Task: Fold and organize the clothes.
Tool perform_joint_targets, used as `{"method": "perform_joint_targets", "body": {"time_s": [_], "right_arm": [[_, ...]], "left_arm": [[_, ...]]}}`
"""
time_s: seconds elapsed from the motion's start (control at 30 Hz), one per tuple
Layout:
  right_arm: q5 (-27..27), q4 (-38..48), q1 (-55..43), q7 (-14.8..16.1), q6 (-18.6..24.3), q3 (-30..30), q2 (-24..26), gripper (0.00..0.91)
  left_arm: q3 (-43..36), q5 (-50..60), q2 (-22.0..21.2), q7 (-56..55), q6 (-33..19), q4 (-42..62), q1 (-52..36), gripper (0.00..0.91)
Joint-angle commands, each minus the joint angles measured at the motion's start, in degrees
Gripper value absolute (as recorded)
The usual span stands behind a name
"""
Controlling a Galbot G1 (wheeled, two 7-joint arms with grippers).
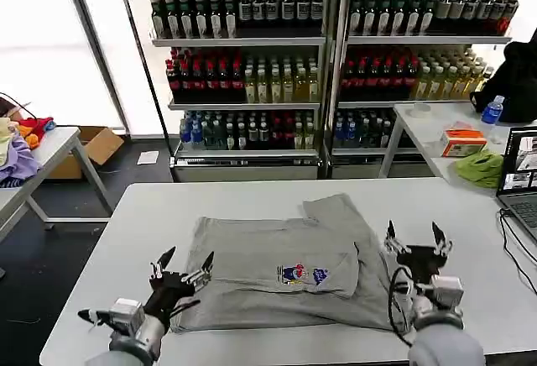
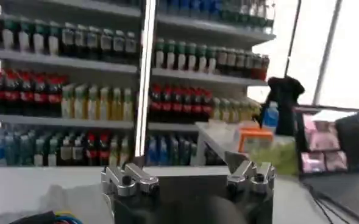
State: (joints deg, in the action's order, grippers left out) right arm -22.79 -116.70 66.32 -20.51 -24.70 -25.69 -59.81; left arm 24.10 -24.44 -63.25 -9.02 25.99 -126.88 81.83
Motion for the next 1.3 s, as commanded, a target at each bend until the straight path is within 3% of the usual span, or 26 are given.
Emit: {"method": "perform_joint_targets", "body": {"time_s": [0.03, 0.27, 0.6, 0.9, 1.3], "right_arm": [[-7.66, 16.85, -20.78, 5.35, -4.08, 6.2, 6.37, 0.907], [-9.36, 26.12, -30.21, 4.2, -7.33, 12.15, 2.07, 0.907], [-6.97, 35.48, -36.25, 4.8, -8.16, 17.89, -2.87, 0.907], [-6.24, 40.14, -35.92, 5.32, -7.78, 17.29, -5.64, 0.907], [-2.94, 46.43, -35.71, 7.14, -5.96, 17.48, -10.36, 0.907]], "left_arm": [[-7.72, -10.53, 11.69, 3.95, 2.07, 18.94, -23.93, 0.907], [-14.37, -13.34, 9.89, 3.8, 2.81, 33.12, -34.29, 0.907], [-19.04, -13.09, 7.59, 2.51, 6.84, 42.18, -42.15, 0.907], [-20.42, -11.87, 4.81, 0.82, 7.04, 46.36, -42.83, 0.907], [-20.77, -11.71, 4.83, 0.82, 7.08, 46.54, -42.24, 0.907]]}}
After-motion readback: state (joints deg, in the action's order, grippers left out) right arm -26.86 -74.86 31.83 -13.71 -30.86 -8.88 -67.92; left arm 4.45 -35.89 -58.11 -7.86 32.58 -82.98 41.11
